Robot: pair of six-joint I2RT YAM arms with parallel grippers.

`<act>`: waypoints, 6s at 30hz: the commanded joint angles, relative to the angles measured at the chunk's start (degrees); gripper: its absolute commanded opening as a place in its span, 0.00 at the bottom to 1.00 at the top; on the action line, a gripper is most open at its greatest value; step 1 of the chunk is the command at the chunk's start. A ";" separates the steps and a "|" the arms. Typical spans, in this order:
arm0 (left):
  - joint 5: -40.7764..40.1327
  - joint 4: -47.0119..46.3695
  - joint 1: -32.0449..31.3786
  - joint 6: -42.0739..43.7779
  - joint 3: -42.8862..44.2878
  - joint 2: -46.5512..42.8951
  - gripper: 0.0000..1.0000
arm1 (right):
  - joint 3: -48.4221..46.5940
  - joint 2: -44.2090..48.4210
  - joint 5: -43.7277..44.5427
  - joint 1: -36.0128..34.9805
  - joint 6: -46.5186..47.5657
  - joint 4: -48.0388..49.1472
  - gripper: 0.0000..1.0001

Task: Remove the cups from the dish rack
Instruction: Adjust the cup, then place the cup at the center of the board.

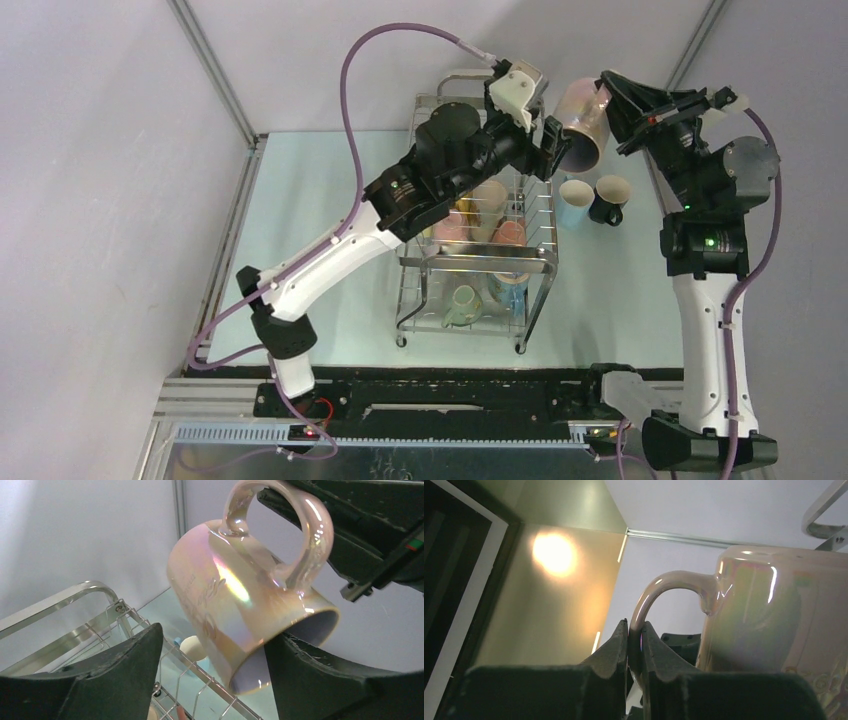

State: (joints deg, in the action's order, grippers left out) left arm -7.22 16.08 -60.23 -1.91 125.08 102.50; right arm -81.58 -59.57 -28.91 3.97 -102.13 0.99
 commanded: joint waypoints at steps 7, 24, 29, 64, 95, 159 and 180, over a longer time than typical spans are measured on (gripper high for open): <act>-7.59 -10.32 -0.95 0.95 -1.98 -1.64 0.62 | -4.98 3.49 9.28 -7.87 4.74 3.05 0.00; -11.41 -18.82 -1.03 -1.03 -8.21 -5.11 0.00 | -1.85 3.75 12.54 -13.96 7.24 2.86 0.00; -9.08 -19.24 -0.22 -4.38 -7.79 -6.57 0.00 | -1.93 3.08 11.78 -15.08 7.73 3.05 0.21; -14.67 3.27 19.63 -9.44 -4.46 -24.71 0.00 | -3.46 5.36 6.33 -14.97 29.78 -11.25 1.00; 3.05 17.58 48.74 -27.09 -32.23 -15.84 0.00 | 9.38 7.28 3.78 5.45 55.44 -36.96 1.00; 4.81 28.31 50.27 -22.08 -9.77 10.49 0.78 | 23.48 1.71 9.92 -7.79 67.21 -36.77 1.00; 13.57 12.20 50.03 -27.41 -42.63 -24.55 1.00 | 28.58 -2.60 10.79 -14.62 68.99 -28.29 1.00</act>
State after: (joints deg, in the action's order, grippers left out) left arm 3.70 33.23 -10.11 -27.59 88.51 85.32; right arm -53.15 -60.58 -18.57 -9.41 -35.40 -32.60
